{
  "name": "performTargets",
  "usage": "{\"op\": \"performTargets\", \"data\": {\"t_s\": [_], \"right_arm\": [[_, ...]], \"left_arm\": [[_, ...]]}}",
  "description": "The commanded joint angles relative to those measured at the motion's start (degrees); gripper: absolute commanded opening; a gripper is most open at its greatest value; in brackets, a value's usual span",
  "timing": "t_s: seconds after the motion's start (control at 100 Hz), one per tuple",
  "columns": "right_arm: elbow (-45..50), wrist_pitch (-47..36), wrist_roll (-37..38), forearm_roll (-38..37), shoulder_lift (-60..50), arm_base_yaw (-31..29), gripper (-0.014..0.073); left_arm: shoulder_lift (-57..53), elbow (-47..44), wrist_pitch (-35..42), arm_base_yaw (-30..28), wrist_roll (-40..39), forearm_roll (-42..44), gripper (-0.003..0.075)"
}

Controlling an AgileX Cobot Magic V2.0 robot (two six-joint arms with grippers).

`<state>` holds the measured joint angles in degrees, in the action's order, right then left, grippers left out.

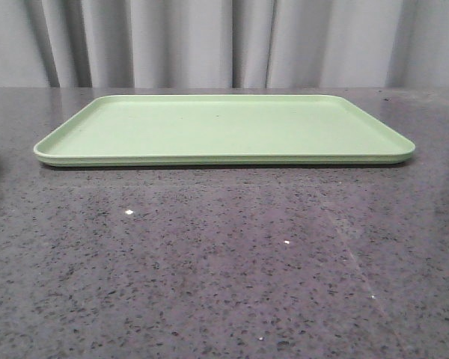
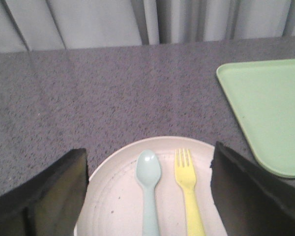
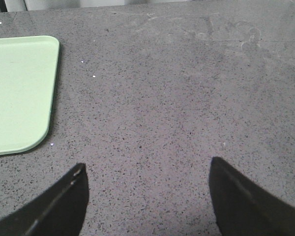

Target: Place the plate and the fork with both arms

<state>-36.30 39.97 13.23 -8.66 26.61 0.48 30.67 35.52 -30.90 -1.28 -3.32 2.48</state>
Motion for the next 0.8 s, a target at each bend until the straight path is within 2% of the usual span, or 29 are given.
{"op": "performTargets", "data": {"t_s": [0.0,0.23,0.44,0.79], "right_arm": [[-1.97,-4.13,-0.18,-0.57,1.50,-0.15,0.0523],[-1.97,-4.38,-0.18,-0.57,3.23,0.05,0.0523],[-1.97,-4.45,-0.18,-0.57,3.38,0.05,0.0523],[-1.97,-4.45,-0.18,-0.57,3.38,0.05,0.0523]], "left_arm": [[2.43,4.19,-0.23,-2.05,-2.12,1.34,0.0485],[9.73,12.44,-8.20,-9.94,-3.41,3.12,0.0482],[17.57,17.04,-15.46,-10.06,-3.41,8.61,0.0482],[31.42,21.36,-22.10,-10.06,-2.66,8.56,0.0482]]}}
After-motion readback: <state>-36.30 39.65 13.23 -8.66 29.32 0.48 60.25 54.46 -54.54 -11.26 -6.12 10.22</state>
